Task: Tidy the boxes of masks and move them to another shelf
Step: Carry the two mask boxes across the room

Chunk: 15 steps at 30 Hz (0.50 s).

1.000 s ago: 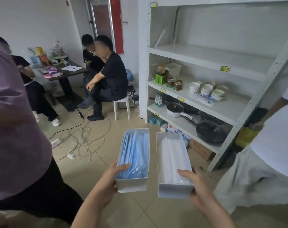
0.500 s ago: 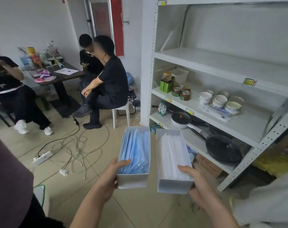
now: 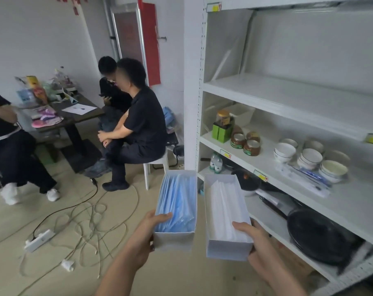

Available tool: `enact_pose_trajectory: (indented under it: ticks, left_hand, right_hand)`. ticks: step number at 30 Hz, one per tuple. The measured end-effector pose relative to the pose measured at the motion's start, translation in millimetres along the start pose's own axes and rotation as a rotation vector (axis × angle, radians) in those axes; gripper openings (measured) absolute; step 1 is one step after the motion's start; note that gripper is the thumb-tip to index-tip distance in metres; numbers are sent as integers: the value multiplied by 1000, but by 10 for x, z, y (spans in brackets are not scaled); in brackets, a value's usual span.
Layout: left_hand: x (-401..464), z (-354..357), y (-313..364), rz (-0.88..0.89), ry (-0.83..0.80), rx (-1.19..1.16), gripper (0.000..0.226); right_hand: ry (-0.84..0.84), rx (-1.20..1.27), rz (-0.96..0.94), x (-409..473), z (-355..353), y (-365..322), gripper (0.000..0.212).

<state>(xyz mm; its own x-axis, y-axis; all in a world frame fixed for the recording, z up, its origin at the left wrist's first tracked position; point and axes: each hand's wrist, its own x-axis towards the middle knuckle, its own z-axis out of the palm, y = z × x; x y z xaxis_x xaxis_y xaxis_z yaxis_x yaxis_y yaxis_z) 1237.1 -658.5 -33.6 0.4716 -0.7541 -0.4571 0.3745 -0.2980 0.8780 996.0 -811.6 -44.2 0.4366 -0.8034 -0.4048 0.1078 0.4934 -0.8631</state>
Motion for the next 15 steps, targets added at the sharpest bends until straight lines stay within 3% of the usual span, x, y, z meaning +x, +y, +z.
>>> enact_pose_trajectory:
  ticks: [12, 15]
  left_hand:
    - [1834, -242, 1081, -5, -6, -54, 74]
    - [2343, -337, 1393, 13, -16, -64, 70]
  right_hand:
    - [-3, -34, 23, 1848, 884, -879, 45]
    - [7, 4, -11, 2293, 1139, -1085, 32]
